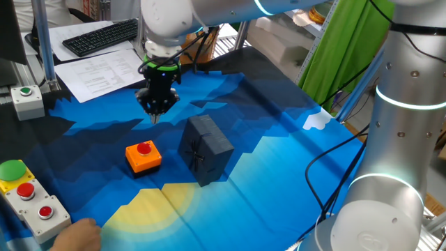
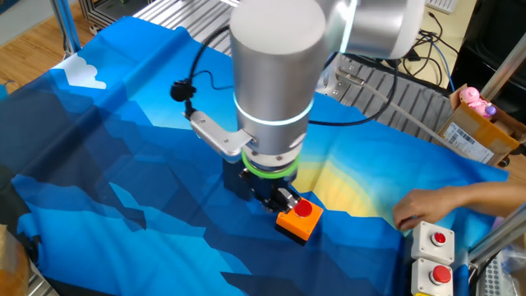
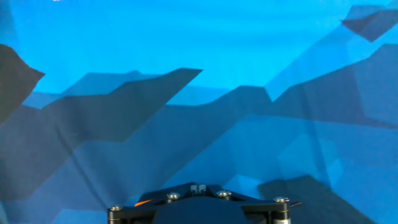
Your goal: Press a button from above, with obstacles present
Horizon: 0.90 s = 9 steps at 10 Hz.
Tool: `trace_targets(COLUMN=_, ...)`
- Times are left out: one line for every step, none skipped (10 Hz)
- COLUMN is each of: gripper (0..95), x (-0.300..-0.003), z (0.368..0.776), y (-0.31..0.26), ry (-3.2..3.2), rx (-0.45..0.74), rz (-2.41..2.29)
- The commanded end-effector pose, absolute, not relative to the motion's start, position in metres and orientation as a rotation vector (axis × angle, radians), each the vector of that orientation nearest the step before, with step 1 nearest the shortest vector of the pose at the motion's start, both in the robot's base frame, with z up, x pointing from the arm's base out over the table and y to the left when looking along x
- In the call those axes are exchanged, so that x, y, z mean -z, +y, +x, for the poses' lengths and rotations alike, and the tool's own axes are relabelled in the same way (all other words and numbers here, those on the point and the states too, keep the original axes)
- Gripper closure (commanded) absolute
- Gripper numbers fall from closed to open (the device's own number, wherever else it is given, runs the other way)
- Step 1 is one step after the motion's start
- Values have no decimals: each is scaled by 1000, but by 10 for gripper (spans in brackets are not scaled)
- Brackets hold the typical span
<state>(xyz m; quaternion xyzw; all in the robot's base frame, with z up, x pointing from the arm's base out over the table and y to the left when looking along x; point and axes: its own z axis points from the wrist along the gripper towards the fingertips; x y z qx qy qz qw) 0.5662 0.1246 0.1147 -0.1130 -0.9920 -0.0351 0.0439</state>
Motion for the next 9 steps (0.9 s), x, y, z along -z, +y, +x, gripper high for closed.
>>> trace_targets(gripper=950, x=-115, z=571, y=121, ry=-3041, rx=106, rz=-348)
trace_targets(gripper=950, x=-115, z=574, y=118, ry=-3041, rx=105, rz=-359)
trace_targets(gripper=950, x=-116, z=576, y=115, ry=-3041, rx=103, rz=-366)
trace_targets(gripper=950, x=-117, z=579, y=110, ry=-3028, rx=104, rz=-362)
trace_targets(gripper=950, x=-120, z=580, y=101, ry=-3011, rx=105, rz=-359)
trace_targets(gripper=950, x=-127, z=578, y=95, ry=-2992, rx=111, rz=-366)
trace_targets(gripper=950, x=-133, z=576, y=91, ry=-2975, rx=115, rz=-368)
trace_targets(gripper=950, x=-142, z=572, y=82, ry=-2957, rx=120, rz=-362)
trace_targets(gripper=950, x=-147, z=569, y=75, ry=-2955, rx=127, rz=-368)
